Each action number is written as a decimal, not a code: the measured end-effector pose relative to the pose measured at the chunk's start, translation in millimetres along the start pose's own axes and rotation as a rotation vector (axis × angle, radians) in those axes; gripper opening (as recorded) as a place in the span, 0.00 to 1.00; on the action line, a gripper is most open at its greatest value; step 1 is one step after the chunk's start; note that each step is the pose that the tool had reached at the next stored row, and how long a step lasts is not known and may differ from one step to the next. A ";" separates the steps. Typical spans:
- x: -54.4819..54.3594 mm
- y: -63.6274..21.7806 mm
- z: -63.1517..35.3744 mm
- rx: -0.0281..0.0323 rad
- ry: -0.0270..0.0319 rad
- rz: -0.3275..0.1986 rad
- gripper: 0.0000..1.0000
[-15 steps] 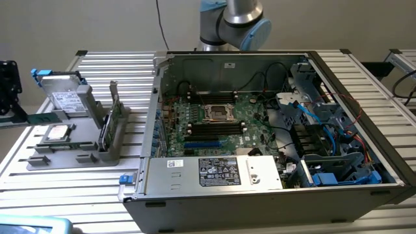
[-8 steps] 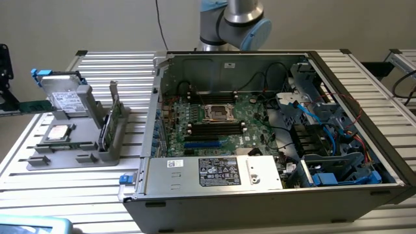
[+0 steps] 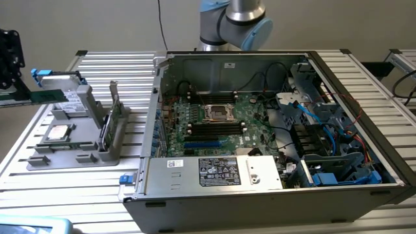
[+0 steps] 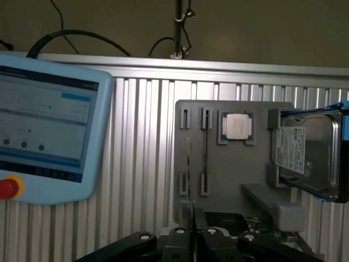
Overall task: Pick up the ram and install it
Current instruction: 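Pick up the ram and move it above insertion slot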
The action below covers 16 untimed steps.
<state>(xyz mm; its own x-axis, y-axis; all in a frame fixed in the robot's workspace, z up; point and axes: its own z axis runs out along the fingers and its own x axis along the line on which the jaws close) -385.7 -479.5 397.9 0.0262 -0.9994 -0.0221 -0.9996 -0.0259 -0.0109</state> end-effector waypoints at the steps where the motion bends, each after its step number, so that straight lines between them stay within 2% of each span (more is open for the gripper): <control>1: 0.1 -4.4 -1.2 0.0002 -0.0051 0.000 0.13; 6: 0.5 -27.3 -8.8 0.0008 -0.0296 0.000 0.13; 12: 1.2 -54.9 -20.5 0.0013 -0.0530 0.001 0.13; 14: 2.0 -62.4 -21.5 0.0010 -0.0574 0.001 0.13; 16: 1.9 -63.4 -21.3 0.0012 -0.0577 0.002 0.13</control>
<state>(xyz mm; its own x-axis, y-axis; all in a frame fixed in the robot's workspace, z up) -322.5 -480.3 419.8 0.0249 -0.9965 -0.0797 -0.9996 -0.0240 -0.0120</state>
